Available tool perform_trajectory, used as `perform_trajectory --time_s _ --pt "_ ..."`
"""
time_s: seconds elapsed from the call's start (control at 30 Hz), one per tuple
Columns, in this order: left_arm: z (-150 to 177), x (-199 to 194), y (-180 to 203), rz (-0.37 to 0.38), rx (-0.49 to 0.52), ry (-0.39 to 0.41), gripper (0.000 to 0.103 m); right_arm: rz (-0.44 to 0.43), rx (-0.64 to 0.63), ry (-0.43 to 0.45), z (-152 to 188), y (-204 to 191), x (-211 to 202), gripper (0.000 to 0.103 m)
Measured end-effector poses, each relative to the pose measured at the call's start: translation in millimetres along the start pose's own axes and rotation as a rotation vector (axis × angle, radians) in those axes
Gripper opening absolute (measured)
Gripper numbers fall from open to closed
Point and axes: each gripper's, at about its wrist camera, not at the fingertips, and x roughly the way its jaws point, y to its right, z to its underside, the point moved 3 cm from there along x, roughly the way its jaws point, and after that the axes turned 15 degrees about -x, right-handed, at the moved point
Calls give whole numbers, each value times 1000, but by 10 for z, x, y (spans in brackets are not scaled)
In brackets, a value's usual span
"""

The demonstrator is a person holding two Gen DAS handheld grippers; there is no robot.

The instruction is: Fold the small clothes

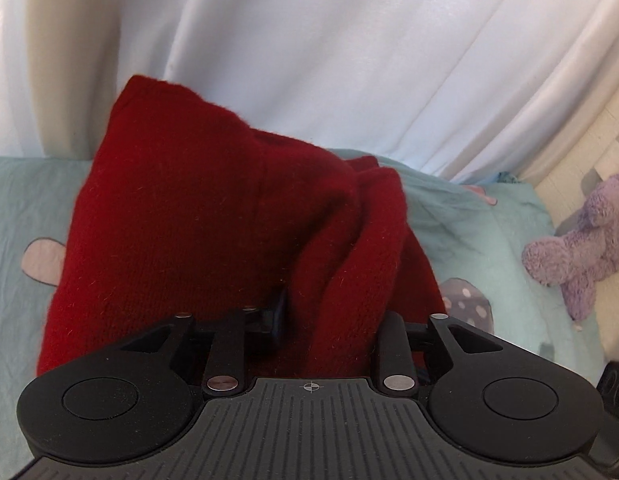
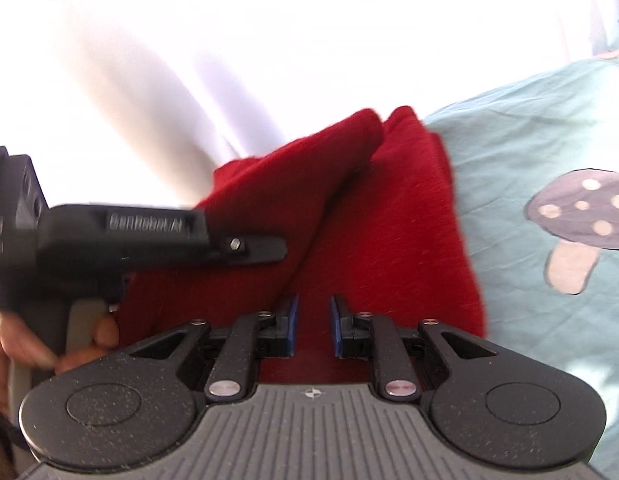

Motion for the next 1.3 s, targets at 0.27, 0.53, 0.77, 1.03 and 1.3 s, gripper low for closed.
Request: perform_trajectory --time_s 0.27,0.53,0.77,1.03,1.3 --pt "165 -900 161 260 -13 -48 64 -15 111 62 -177 179 -307 40" --pt "56 -1534 -642 2 -134 216 69 -105 186 65 -319 284 -245 50" --pt "-58 -926 -1332 -186 -287 156 68 -53 87 54 -498 8 -194 52" --pt "71 -760 -1209 -194 -189 157 69 -199 22 -42 -673 -266 144 71" --pt "147 -764 -1109 -208 -146 161 69 -292 119 -174 -696 -338 737 67"
